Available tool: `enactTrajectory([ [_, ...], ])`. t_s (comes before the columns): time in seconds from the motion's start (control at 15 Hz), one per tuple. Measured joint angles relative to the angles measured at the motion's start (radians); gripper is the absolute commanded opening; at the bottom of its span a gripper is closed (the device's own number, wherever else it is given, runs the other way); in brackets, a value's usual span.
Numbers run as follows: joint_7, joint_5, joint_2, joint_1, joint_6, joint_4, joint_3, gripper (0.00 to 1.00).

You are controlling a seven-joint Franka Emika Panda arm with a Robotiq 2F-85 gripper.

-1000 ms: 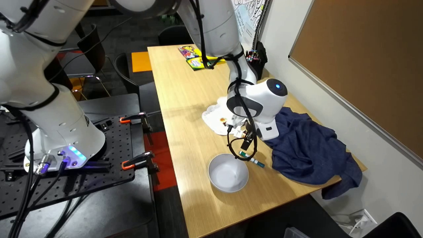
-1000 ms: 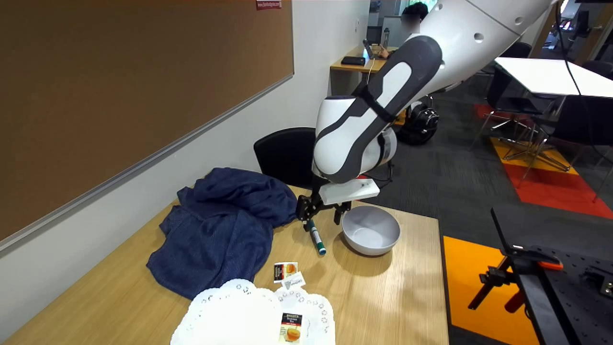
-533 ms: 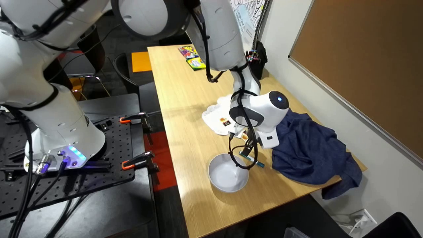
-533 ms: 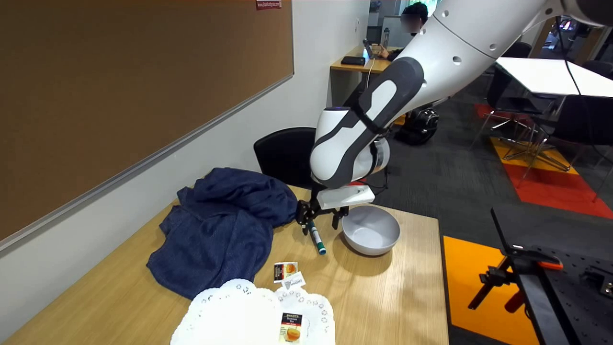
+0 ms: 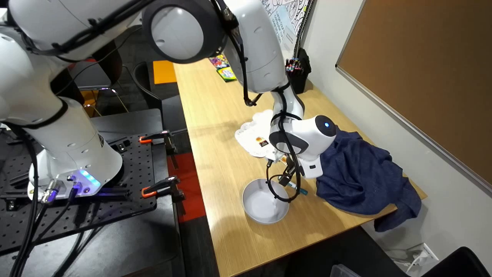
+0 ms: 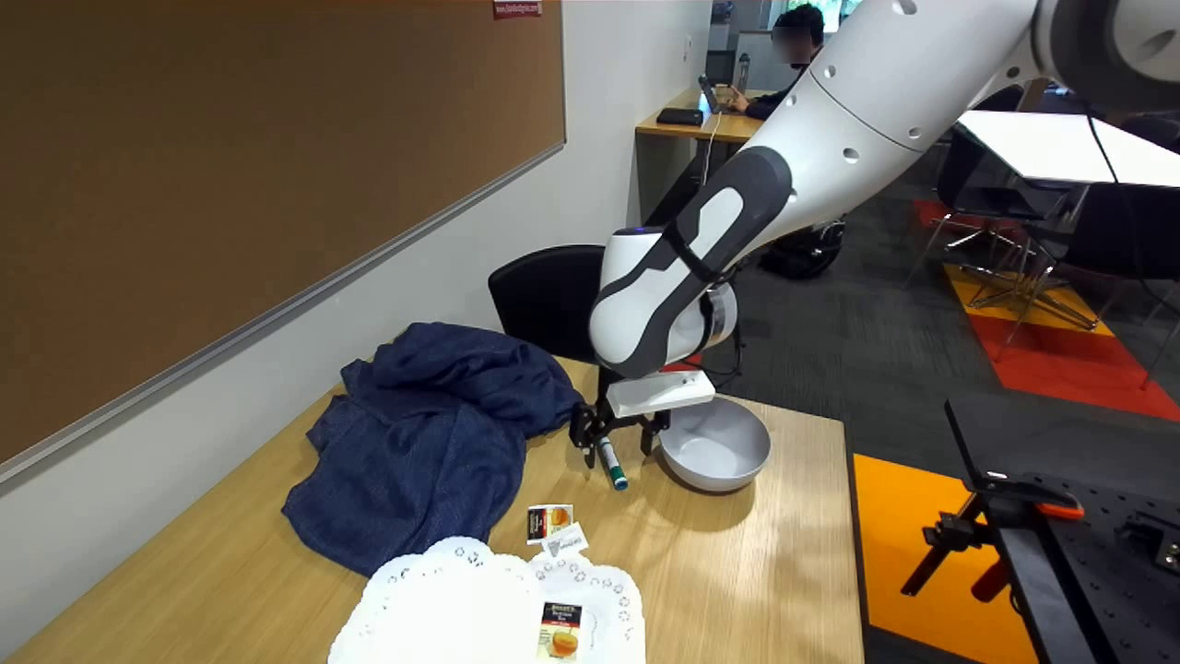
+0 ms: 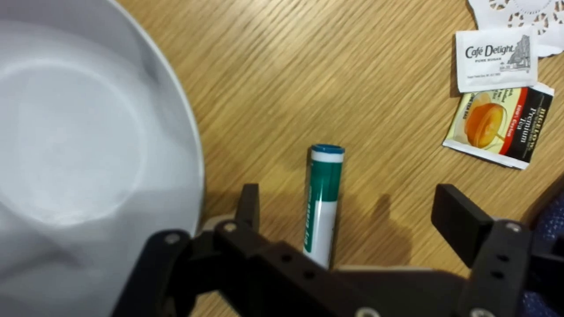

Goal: Pick up the marker and put it in the bowl

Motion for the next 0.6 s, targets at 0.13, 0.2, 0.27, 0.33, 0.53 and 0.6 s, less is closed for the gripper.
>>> enactTrajectory([
  [0.13, 0.001, 0.0, 0.017, 0.0, -0.021, 0.021, -0.005, 0.77],
  [0.2, 0.001, 0.0, 0.024, 0.0, -0.029, 0.031, -0.006, 0.71],
  [0.27, 0.001, 0.0, 0.031, 0.0, -0.039, 0.041, -0.007, 0.67],
  [0.33, 0.001, 0.0, 0.038, 0.0, -0.049, 0.051, -0.008, 0.66],
  [0.53, 0.002, 0.0, 0.056, 0.0, -0.076, 0.08, -0.011, 0.67],
  [0.6, 0.003, 0.0, 0.061, 0.0, -0.086, 0.089, -0.013, 0.68],
])
